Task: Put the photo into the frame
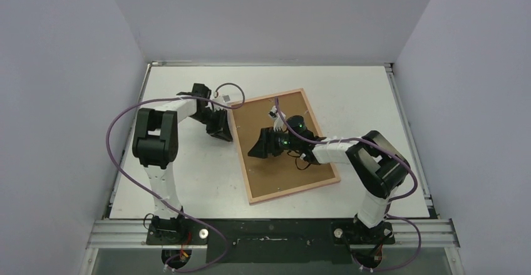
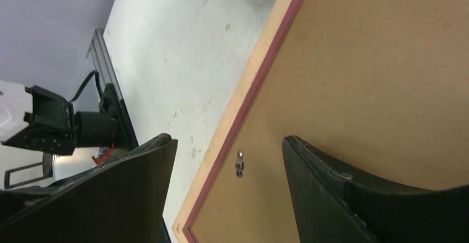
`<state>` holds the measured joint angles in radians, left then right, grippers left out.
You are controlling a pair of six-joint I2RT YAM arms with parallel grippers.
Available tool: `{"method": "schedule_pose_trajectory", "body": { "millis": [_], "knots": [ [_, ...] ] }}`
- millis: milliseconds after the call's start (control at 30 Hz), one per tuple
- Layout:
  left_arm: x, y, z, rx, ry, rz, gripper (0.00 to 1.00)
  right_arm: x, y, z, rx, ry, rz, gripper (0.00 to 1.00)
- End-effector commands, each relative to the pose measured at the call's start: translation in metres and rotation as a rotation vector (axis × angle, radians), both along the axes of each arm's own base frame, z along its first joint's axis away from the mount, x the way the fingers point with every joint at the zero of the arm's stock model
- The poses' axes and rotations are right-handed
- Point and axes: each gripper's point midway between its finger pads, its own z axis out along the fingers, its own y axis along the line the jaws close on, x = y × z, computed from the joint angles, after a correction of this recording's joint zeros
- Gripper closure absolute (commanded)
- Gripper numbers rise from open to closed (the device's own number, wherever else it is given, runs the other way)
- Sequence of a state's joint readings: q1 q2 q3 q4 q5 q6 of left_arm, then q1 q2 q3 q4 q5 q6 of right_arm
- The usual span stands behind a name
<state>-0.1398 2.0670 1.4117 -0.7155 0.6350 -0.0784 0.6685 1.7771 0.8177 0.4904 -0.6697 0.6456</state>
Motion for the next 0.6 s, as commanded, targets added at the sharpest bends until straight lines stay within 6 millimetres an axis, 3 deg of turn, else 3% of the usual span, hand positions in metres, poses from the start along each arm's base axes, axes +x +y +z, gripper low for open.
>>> {"method": "schedule_pose_trajectory", "body": {
  "millis": [0, 267, 367, 567],
  "knots": [
    [-0.032, -0.018, 0.020, -0.036, -0.021, -0.099, 0.87, -0.022, 0.003, 0.003, -0.012, -0.028, 0.035, 0.29],
    [-0.061, -0.039, 0.012, -0.085, 0.049, -0.143, 0.87, -0.035, 0.009, -0.004, -0.015, -0.021, 0.057, 0.28],
    [-0.058, -0.040, 0.010, -0.078, 0.042, -0.140, 0.87, -0.037, 0.009, -0.006, -0.014, -0.018, 0.060, 0.28],
    [-0.046, -0.041, 0.028, -0.113, 0.008, -0.136, 0.87, -0.043, 0.009, -0.009, -0.025, -0.009, 0.072, 0.29]
  ]
}}
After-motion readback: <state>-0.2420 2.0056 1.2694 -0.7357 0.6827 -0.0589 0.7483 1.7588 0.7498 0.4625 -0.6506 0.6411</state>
